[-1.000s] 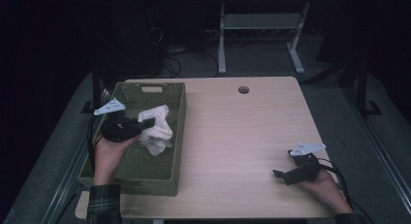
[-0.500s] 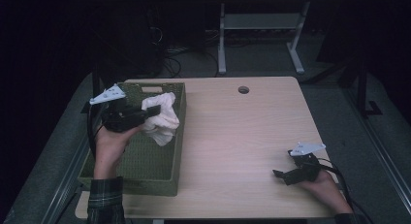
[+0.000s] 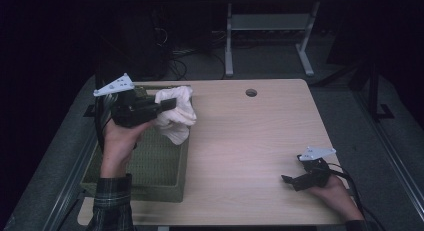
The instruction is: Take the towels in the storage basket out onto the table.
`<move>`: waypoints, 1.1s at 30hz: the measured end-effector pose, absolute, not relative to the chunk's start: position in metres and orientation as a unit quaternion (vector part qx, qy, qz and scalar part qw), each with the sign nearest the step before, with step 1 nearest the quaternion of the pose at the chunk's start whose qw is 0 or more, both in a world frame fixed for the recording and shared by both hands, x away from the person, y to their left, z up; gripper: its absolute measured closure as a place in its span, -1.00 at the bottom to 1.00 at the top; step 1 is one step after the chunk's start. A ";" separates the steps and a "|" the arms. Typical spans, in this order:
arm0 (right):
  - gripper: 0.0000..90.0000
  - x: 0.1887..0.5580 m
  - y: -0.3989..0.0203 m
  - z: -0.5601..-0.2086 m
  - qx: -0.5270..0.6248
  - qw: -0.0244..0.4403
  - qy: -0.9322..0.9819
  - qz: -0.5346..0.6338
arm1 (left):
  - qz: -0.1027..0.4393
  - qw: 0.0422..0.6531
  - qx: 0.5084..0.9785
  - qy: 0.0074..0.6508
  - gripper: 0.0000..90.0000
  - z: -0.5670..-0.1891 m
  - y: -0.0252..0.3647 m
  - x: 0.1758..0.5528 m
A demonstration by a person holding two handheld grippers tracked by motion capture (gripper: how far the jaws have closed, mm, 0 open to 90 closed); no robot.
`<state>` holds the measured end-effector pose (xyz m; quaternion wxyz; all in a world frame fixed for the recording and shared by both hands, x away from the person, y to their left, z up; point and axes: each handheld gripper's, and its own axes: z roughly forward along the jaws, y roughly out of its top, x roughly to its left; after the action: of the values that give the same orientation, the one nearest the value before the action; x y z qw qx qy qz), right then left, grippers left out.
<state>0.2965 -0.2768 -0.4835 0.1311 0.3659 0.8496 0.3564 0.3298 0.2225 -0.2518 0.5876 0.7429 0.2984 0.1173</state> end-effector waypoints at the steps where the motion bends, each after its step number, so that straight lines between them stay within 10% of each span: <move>1: -0.99 0.297 -0.277 -0.484 0.366 0.131 0.850 0.356 | 0.117 0.588 0.744 0.294 0.69 -0.250 0.220 0.330; 33: -0.99 0.297 -0.277 -0.483 0.366 0.131 0.850 0.356 | 0.059 0.608 0.761 0.221 0.69 -0.271 0.129 0.332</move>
<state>0.2965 -0.2769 -0.4835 0.1310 0.3657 0.8498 0.3562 0.3317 0.1289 -0.2705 0.6078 0.7605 0.2209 0.0586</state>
